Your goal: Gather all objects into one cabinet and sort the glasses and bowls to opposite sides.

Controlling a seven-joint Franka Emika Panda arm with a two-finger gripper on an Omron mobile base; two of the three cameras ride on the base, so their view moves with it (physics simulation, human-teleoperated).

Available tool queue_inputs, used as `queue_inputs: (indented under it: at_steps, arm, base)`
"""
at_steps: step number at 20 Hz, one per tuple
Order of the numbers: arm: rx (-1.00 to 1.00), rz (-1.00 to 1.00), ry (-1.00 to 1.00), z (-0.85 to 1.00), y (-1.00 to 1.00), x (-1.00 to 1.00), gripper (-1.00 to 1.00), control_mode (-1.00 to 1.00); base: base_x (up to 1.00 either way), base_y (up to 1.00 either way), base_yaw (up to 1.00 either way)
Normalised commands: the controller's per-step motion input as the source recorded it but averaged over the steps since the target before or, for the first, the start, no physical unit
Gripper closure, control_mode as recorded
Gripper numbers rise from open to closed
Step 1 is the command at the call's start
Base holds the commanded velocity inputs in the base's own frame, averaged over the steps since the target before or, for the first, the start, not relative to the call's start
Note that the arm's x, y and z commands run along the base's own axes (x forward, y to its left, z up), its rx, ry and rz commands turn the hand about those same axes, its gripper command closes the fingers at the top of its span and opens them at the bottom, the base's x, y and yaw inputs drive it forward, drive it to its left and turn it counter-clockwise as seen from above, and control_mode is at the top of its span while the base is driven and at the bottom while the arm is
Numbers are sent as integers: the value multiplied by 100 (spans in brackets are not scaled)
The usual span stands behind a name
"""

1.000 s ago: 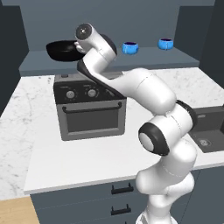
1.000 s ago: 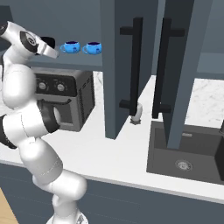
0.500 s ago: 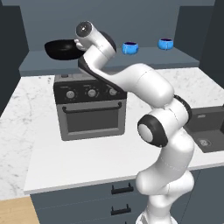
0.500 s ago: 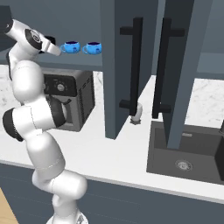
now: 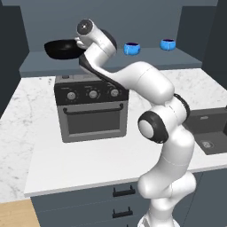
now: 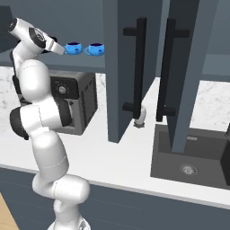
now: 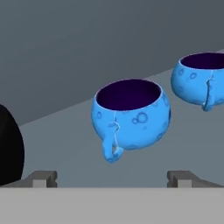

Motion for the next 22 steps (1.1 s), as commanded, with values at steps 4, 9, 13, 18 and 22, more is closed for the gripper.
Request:
queue_inputs:
  at_steps: [4,9,13,18,22]
  arm:
    - [0,0,0,0,-6,12,-100,-100]
    - [0,0,0,0,-7,14,-100,-100]
    - [0,0,0,0,-1,22,-100,-100]
    - [0,0,0,0,0,15,-100,-100]
    - [0,0,0,-14,0,5,-100,-100]
  base:
    - [0,0,0]
    - [0,0,0]
    - [0,0,0]
    - [0,0,0]
    - [0,0,0]
